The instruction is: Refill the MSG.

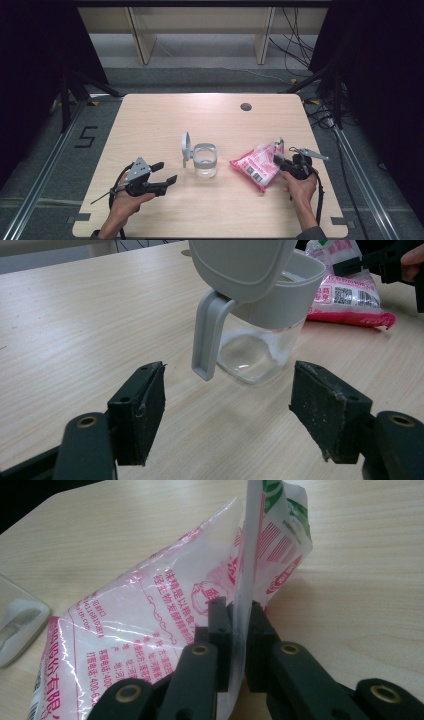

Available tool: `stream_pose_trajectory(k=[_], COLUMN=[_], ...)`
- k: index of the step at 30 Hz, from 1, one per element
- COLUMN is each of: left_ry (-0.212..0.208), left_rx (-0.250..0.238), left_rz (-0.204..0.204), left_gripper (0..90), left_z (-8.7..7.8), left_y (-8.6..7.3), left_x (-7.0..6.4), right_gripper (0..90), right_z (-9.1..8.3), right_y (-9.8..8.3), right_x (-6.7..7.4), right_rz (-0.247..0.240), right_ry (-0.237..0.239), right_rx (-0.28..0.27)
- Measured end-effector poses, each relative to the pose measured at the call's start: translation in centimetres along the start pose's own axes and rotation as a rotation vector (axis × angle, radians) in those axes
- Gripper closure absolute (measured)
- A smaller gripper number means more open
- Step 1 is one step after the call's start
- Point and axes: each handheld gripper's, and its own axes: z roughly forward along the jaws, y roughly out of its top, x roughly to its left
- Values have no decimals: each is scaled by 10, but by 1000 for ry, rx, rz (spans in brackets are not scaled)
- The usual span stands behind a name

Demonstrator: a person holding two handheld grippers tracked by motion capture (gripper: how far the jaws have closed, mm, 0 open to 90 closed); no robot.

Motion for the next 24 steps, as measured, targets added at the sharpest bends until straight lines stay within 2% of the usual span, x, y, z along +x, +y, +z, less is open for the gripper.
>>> stream_pose_trajectory(k=[1, 4, 7, 8, 9, 10, 11, 12, 13, 15, 16, 17, 18, 19, 20, 22, 23, 24], left_ry=[-1, 3, 4, 3, 1, 2, 0, -4, -6, -5, -4, -5, -5, -7, -8, -7, -9, -10], left_rx=[-1, 6, 8, 6, 6, 7, 5, -3, -10, -2, -3, -4, -3, -8, -6, -2, 0, -17], left_rz=[0, 2, 0, 0, -1, 1, 2, 3, -7, -2, -2, -1, -1, 0, -2, -2, 1, -4], left_gripper=[295, 294, 295, 295, 295, 295, 295, 294, 295, 295, 295, 295, 295, 295, 295, 295, 295, 295], left_z=[0, 0, 0, 0, 0, 0, 0, 1, 1, 0, 0, 0, 0, 1, 1, 1, 1, 3], left_y=[0, 1, 1, 1, 1, 1, 1, 2, 2, 2, 2, 2, 3, 2, 2, 3, 3, 3], left_x=[0, 0, -1, -1, -1, -2, -2, -1, -2, -2, -2, -2, -2, -2, -3, -4, -5, -6], right_gripper=[837, 822, 801, 807, 832, 861, 877, 889, 899, 900, 900, 900, 900, 900, 900, 900, 900, 900], right_z=[-1, -1, 3, 0, 3, 3, 1, 2, 0, 0, 0, -2, -4, -4, -7, -10, -12, -15], right_y=[-1, 0, 0, 0, 0, 0, 1, 2, 2, 3, 5, 5, 6, 7, 8, 11, 14, 14], right_x=[4, 4, 0, 1, 0, 0, 1, 1, 8, 10, 6, 11, 8, 9, 13, 18, 18, 24], right_rz=[52, 59, 31, 45, 33, 27, 9, -24, 17, -5, -50, 1, -39, -42, -8, -21, -74, -44], right_ry=[-6, -7, -19, -32, -20, -11, -12, -13, -15, -23, -13, -8, 2, 30, 38, 57, 74, 77], right_rx=[6, 10, -25, -5, -26, -23, 2, -4, 12, 0, -13, -17, -36, -61, -53, -91, -96, -95])
